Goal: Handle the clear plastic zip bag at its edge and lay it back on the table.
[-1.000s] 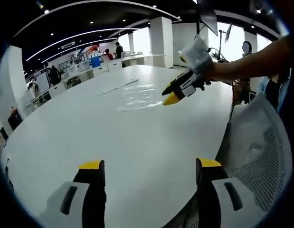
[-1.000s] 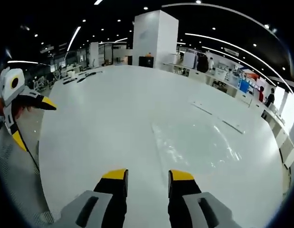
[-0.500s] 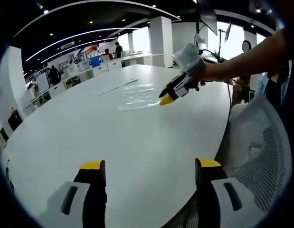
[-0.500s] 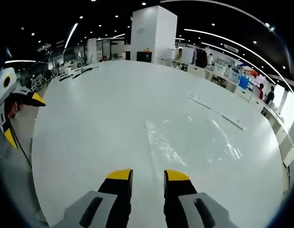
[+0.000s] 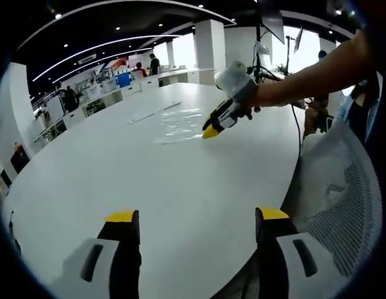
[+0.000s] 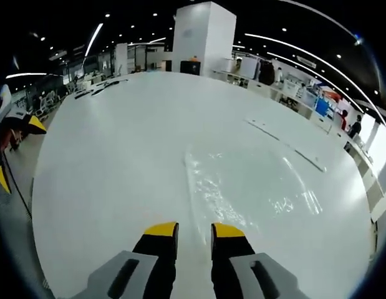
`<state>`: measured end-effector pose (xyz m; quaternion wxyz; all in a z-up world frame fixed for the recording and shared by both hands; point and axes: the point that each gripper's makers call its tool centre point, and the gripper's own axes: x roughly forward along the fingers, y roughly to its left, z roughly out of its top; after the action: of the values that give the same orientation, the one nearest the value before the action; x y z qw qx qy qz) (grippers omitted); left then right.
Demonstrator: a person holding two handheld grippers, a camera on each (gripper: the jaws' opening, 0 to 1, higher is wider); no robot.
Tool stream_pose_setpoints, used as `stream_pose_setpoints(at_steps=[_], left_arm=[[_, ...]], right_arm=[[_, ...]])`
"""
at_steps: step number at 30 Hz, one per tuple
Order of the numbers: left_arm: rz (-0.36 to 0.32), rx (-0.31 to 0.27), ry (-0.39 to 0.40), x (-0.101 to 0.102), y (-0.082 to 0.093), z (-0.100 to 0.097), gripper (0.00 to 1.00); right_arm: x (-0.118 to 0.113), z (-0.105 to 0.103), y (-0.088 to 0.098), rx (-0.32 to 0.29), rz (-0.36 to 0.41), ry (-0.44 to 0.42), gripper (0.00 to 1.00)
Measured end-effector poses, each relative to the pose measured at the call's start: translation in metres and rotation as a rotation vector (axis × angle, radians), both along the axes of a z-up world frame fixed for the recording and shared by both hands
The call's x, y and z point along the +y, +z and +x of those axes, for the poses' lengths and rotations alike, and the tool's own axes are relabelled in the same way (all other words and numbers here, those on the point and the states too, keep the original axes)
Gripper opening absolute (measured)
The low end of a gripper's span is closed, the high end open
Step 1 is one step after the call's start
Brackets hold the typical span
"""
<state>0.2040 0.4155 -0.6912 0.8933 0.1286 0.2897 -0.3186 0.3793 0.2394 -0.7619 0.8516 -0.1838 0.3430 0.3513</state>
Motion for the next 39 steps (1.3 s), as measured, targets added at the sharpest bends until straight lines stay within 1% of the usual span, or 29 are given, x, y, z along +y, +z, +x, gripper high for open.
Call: stream_pose_setpoints(at_steps=[2,4,6,8,10,14,16,17,20,21,24,25,26,28,29,30,31,33,34,36,37,39], left_arm=[[0.003,0.002,-0.001,0.001,0.000,0.000,0.74],[0.006,0.003,-0.003,0.000,0.000,0.001,0.74],[0.006,0.003,-0.004,0.000,0.000,0.001,0.74],[0.007,0.001,-0.005,0.000,0.001,0.002,0.74],[0.007,0.000,-0.005,0.000,0.001,0.002,0.74],[0.009,0.001,-0.006,0.000,0.001,0.002,0.74],[0.010,0.003,-0.005,0.000,0.000,0.002,0.74],[0.010,0.004,-0.005,0.000,0.000,0.002,0.73],[0.011,0.004,-0.006,0.000,0.000,0.002,0.73],[0.013,0.005,-0.007,0.000,0.000,0.002,0.73],[0.012,0.006,-0.008,0.000,-0.001,0.003,0.73],[0.012,0.006,-0.010,-0.001,-0.001,0.003,0.73],[0.013,0.003,-0.013,-0.001,0.000,0.004,0.73],[0.013,0.001,-0.015,-0.002,0.000,0.004,0.73],[0.012,0.002,-0.015,-0.002,0.000,0.004,0.73],[0.011,0.001,-0.017,-0.002,0.000,0.004,0.72],[0.013,-0.002,-0.019,-0.003,0.001,0.004,0.72],[0.013,-0.003,-0.022,-0.004,0.001,0.004,0.72],[0.013,-0.002,-0.024,-0.004,0.001,0.004,0.71],[0.014,-0.002,-0.028,-0.006,0.001,0.003,0.71],[0.015,-0.003,-0.031,-0.006,0.002,0.003,0.71],[0.015,-0.007,-0.034,-0.007,0.003,0.003,0.71]], right_arm=[[0.000,0.006,-0.005,0.008,-0.002,-0.007,0.17],[0.001,0.004,-0.005,0.013,0.002,-0.012,0.16],[0.001,0.008,-0.008,0.029,0.012,-0.025,0.15],[0.000,0.004,-0.012,0.042,0.015,-0.036,0.15],[-0.003,0.006,-0.017,0.062,0.020,-0.045,0.15],[-0.005,0.006,-0.021,0.076,0.015,-0.040,0.14],[-0.006,0.007,-0.022,0.064,-0.001,-0.023,0.10],[-0.006,0.007,-0.021,0.070,0.000,-0.020,0.09],[-0.005,0.004,-0.020,0.075,-0.022,0.036,0.05],[-0.005,0.003,-0.020,0.079,-0.028,0.041,0.04],[-0.006,-0.003,-0.021,0.092,-0.044,0.092,0.03],[-0.006,-0.006,-0.022,0.094,-0.054,0.118,0.03],[-0.006,-0.005,-0.022,0.081,-0.062,0.150,0.03],[-0.010,-0.013,-0.024,0.093,-0.093,0.200,0.02],[-0.010,-0.015,-0.024,0.087,-0.101,0.245,0.02],[-0.011,-0.018,-0.025,0.090,-0.115,0.272,0.02],[-0.013,-0.016,-0.025,0.066,-0.143,0.340,0.02],[-0.015,-0.027,-0.024,0.083,-0.166,0.395,0.02],[-0.017,-0.027,-0.023,0.075,-0.182,0.412,0.02],[-0.020,-0.028,-0.023,0.086,-0.189,0.423,0.02],[-0.020,-0.033,-0.022,0.094,-0.192,0.429,0.02],[-0.021,-0.036,-0.022,0.087,-0.198,0.442,0.03]])
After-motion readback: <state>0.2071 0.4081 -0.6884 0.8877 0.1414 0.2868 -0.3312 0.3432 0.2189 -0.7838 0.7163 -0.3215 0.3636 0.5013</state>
